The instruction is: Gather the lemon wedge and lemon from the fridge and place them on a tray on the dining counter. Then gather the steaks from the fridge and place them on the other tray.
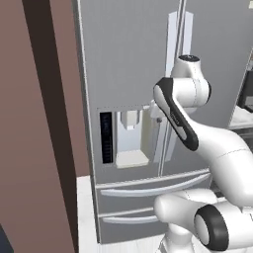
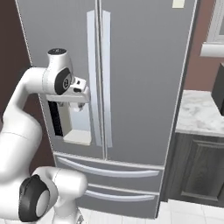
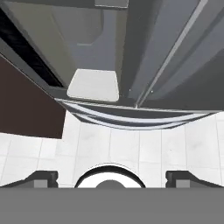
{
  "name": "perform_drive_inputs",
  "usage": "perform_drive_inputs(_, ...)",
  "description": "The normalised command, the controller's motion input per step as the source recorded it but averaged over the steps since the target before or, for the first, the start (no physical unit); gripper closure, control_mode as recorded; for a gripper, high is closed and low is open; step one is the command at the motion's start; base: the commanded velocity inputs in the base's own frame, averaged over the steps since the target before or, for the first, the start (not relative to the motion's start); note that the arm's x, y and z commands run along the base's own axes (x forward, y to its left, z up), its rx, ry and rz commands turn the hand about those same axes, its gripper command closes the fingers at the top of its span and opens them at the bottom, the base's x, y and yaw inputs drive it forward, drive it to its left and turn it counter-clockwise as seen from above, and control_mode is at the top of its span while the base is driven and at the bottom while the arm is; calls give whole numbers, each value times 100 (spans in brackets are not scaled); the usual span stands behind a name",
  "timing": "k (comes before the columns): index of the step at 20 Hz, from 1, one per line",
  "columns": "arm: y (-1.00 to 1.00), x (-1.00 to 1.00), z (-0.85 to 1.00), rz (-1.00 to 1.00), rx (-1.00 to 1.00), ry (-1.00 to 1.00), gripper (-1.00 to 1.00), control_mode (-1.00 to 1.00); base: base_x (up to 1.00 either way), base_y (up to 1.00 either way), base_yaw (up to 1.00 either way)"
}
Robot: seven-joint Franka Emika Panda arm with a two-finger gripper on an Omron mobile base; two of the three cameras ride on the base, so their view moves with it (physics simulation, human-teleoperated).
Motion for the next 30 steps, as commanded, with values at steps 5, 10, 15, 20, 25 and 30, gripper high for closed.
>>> perform_drive_inputs(5, 0, 0, 0, 0, 0, 0, -100, 100, -19, -65, -2)
perform_drive_inputs(10, 0, 0, 0, 0, 0, 0, -100, 100, -16, -26, -1)
perform_drive_inputs(15, 0, 0, 0, 0, 0, 0, -100, 100, -24, 14, 0)
perform_drive_inputs(20, 0, 0, 0, 0, 0, 0, -100, 100, -14, 18, -2)
perform_drive_inputs(25, 0, 0, 0, 0, 0, 0, -100, 100, -37, 9, -4)
perform_drive_inputs(30, 0, 0, 0, 0, 0, 0, -100, 100, -13, 29, 0)
